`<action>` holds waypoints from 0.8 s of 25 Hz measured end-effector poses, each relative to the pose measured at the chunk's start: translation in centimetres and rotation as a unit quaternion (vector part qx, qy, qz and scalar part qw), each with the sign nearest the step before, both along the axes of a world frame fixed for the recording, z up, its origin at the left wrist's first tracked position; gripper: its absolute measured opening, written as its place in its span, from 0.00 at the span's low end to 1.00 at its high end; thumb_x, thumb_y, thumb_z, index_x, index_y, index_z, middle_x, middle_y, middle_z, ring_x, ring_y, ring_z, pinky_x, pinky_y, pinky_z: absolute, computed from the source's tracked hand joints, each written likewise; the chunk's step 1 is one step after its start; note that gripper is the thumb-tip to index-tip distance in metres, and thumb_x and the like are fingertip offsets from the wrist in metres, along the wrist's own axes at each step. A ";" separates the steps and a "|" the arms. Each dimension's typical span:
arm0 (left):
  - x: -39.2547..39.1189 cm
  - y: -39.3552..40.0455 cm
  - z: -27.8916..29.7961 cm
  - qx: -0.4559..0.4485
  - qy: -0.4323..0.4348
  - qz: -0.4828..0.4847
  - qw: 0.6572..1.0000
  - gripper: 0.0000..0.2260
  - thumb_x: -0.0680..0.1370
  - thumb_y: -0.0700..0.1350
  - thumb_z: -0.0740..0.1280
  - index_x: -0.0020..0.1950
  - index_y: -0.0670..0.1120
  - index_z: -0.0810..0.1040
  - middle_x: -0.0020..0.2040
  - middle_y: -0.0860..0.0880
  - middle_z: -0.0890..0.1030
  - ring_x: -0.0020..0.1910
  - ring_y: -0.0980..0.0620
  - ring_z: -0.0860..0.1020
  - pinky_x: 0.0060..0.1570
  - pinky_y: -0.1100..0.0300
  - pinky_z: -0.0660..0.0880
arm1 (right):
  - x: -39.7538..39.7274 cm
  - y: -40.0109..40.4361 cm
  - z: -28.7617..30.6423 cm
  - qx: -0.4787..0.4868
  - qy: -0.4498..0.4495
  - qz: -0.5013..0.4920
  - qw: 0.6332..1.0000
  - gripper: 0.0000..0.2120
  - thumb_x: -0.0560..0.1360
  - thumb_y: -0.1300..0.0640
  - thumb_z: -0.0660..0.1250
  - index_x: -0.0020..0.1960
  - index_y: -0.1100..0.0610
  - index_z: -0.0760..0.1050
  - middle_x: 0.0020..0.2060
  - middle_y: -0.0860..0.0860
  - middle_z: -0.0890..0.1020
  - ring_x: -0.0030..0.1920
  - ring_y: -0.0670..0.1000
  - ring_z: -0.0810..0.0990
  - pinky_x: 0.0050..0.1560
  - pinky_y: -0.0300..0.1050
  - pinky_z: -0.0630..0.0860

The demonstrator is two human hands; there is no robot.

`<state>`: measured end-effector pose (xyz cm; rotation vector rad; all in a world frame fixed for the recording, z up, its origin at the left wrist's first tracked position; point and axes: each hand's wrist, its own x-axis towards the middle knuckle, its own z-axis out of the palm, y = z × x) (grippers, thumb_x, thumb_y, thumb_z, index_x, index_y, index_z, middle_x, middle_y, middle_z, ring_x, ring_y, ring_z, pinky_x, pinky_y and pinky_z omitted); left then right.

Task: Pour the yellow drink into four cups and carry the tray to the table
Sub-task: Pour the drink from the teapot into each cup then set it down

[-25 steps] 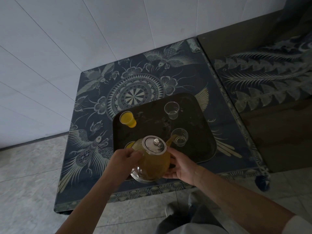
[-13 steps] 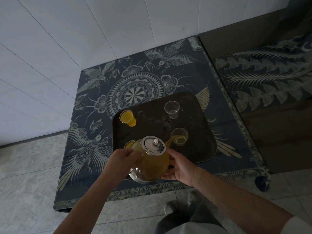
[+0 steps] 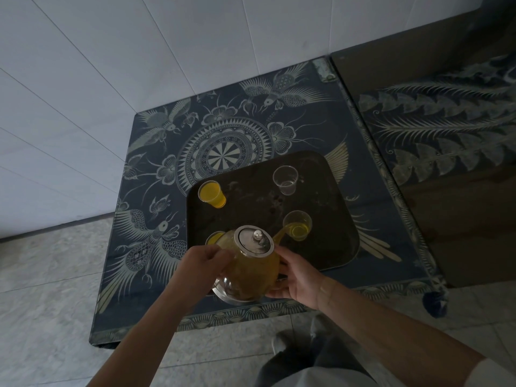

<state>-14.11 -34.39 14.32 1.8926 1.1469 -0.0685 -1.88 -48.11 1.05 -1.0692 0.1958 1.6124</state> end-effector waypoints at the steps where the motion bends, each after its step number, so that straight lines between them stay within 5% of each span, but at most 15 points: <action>1: 0.0 0.0 0.1 -0.003 0.000 0.001 1.000 0.17 0.78 0.44 0.68 0.29 0.44 0.75 0.24 0.52 0.73 0.25 0.59 0.71 0.35 0.61 0.69 | 0.0 0.0 0.0 0.000 -0.001 0.001 1.000 0.28 0.73 0.36 0.67 0.67 0.52 0.76 0.62 0.59 0.81 0.61 0.65 0.79 0.62 0.62 0.78; 20: -0.2 0.0 0.3 -0.001 0.001 0.007 1.000 0.16 0.78 0.45 0.68 0.32 0.40 0.78 0.27 0.49 0.75 0.30 0.55 0.73 0.37 0.59 0.69 | -0.1 0.2 -0.1 -0.005 0.002 0.003 1.000 0.27 0.75 0.37 0.66 0.67 0.53 0.77 0.62 0.59 0.82 0.61 0.65 0.81 0.59 0.61 0.80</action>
